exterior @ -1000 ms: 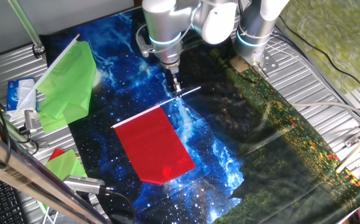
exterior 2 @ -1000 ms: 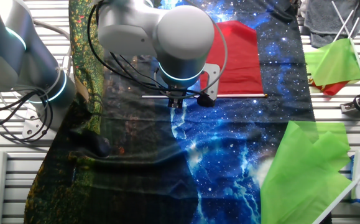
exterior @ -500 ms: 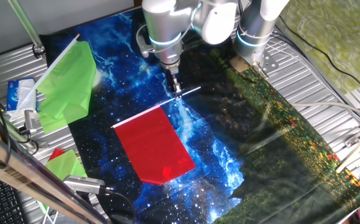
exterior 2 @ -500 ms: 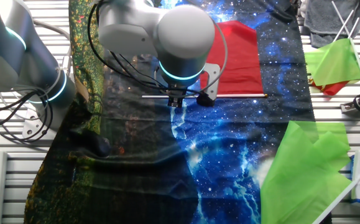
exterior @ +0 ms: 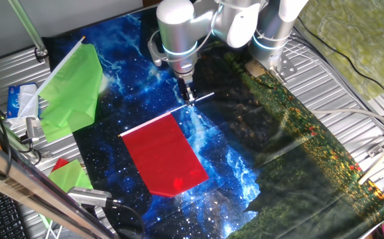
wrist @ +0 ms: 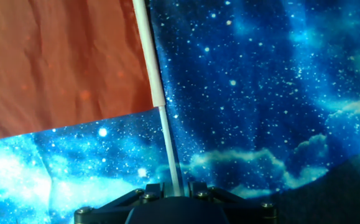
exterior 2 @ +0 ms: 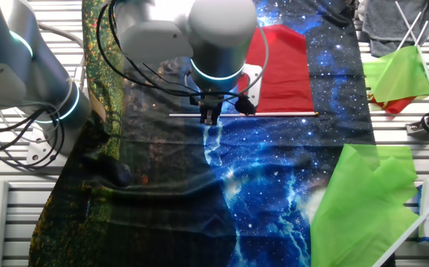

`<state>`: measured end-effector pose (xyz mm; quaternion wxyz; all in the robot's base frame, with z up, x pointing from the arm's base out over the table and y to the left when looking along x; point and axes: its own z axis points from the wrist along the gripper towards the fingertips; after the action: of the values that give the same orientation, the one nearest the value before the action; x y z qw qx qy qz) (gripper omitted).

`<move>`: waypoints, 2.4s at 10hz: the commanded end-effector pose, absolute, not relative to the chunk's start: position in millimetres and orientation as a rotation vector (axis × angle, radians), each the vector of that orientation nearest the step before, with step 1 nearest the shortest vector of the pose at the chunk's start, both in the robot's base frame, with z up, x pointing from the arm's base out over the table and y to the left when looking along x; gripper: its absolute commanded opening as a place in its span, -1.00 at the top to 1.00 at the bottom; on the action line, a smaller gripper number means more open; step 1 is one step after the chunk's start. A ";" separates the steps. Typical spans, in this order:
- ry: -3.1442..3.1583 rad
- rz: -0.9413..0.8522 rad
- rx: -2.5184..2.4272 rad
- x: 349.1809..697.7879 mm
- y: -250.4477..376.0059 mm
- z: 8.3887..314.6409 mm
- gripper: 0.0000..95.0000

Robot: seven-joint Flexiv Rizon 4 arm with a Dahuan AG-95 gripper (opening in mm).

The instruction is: Wave the flag

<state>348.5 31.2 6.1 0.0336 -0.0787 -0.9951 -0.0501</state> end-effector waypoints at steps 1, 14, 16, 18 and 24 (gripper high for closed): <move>-3.063 -0.154 -0.243 348.6 31.7 3.3 1.00; -3.072 -0.175 -0.227 348.6 31.7 20.9 1.00; -3.070 -0.176 -0.217 348.7 29.7 27.5 1.00; -3.068 -0.188 -0.209 349.0 26.6 34.3 1.00; -3.037 -0.197 -0.155 352.8 14.4 98.2 1.00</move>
<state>352.6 13.5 100.6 0.0464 -0.0493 -0.9957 -0.0629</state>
